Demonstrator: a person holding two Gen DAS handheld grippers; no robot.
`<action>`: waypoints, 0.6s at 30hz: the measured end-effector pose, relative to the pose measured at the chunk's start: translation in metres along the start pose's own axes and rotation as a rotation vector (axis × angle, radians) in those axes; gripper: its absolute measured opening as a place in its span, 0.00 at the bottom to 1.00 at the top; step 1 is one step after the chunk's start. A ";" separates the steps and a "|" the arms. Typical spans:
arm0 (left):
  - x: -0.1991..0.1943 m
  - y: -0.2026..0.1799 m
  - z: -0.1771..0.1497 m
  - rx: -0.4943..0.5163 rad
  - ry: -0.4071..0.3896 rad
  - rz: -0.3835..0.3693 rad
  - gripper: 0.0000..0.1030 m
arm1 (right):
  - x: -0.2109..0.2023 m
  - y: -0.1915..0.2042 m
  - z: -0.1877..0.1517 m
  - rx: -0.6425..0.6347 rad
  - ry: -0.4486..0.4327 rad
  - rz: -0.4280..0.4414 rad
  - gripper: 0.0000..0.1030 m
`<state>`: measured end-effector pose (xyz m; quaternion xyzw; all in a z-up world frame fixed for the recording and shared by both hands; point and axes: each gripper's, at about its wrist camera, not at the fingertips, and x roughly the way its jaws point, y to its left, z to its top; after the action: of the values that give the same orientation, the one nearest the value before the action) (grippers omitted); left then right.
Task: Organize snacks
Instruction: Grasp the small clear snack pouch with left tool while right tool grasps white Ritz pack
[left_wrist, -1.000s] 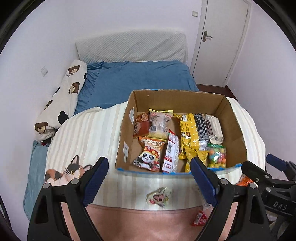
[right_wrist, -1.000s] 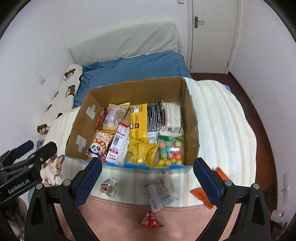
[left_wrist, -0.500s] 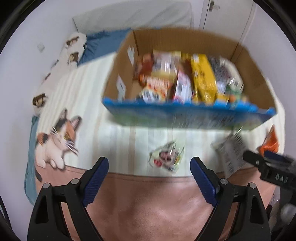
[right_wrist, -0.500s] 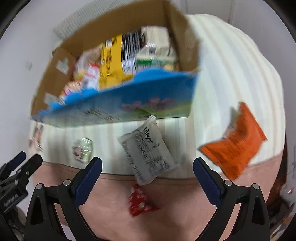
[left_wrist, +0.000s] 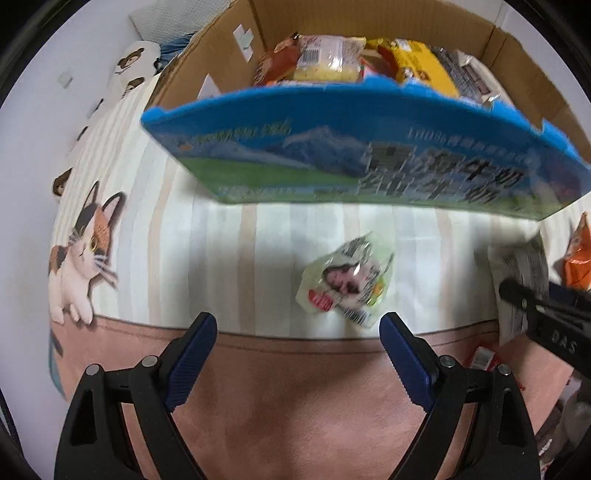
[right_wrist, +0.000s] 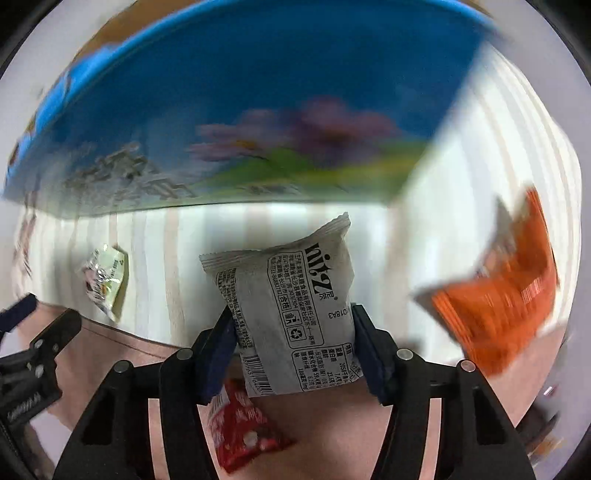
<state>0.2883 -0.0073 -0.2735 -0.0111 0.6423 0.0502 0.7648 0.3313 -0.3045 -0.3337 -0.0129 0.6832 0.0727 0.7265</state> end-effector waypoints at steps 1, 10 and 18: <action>0.001 -0.001 0.004 0.002 0.004 -0.016 0.88 | -0.002 -0.011 -0.005 0.051 0.004 0.028 0.61; 0.048 -0.026 0.035 0.090 0.118 -0.084 0.54 | 0.008 -0.033 -0.014 0.127 0.048 0.054 0.61; 0.039 -0.012 0.000 0.053 0.122 -0.091 0.52 | 0.000 -0.044 -0.026 0.158 0.037 0.033 0.60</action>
<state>0.2960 -0.0166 -0.3122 -0.0231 0.6878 -0.0025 0.7256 0.3105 -0.3511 -0.3388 0.0545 0.7003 0.0301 0.7111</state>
